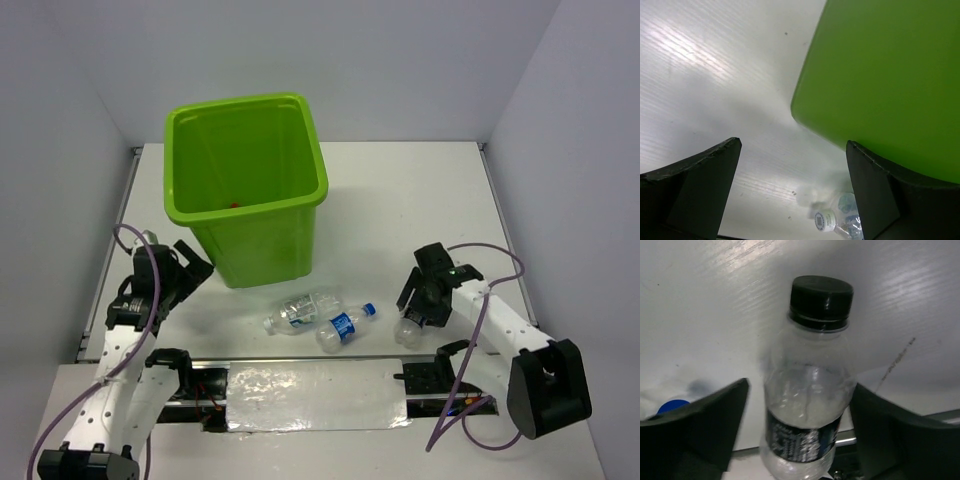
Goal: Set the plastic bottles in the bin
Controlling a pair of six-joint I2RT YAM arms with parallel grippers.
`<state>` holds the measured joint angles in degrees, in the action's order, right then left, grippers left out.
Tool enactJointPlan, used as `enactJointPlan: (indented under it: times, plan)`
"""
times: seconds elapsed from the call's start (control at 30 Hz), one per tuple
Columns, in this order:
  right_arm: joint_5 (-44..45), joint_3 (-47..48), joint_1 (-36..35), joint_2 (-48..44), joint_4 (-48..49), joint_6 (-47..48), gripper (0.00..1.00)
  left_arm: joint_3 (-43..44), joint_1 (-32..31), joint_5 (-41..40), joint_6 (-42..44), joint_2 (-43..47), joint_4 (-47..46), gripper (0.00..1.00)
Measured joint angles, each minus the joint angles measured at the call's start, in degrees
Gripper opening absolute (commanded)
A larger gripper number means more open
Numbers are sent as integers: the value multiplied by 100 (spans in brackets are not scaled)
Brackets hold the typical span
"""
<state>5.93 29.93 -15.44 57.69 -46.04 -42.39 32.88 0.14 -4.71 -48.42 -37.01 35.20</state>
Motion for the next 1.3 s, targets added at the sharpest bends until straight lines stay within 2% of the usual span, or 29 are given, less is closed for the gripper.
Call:
enactJointPlan:
  times: [0.03, 0.07, 0.17, 0.27, 0.37, 0.47, 0.73, 0.93, 1.03, 1.17, 1.3]
  plan:
    - [-76, -35, 0, 101, 105, 13, 70, 0, -81, -50, -9, -26, -35, 99]
    - [-129, -50, 0, 195, 216, 7, 58, 0, -181, -98, -17, -72, -55, 99]
    - [-240, -48, 0, 295, 522, 28, 44, 4, -713, -470, -243, -221, -39, 99]
    - [-225, -24, 0, 291, 697, 92, 38, 90, -1412, -885, -579, -435, 44, 99]
    - [-175, 90, 0, 275, 741, 179, 31, 177, -1849, -1235, -890, -476, 184, 99]
    - [-162, 306, 0, 238, 813, 334, 27, 175, -2048, -1458, -1161, -221, 352, 99]
    - [-166, 1523, 0, -503, 1150, 769, 28, 116, -2072, -1639, -1513, 664, 986, 99]
    - [-251, 3421, -127, -651, 1755, 1180, 29, -227, -2109, -1370, -1497, 876, 1117, 99]
    - [-275, 4631, -605, -221, 1921, 1530, 31, -457, -2227, -1163, -1491, 914, 1082, 99]
    - [-179, 6658, -1550, 940, 1864, 2159, 32, -721, -2533, -1088, -1532, 929, 984, 99]
    - [-271, 8977, -1961, 2581, 1600, 2618, 33, -861, -3038, -1104, -1762, 702, 804, 99]
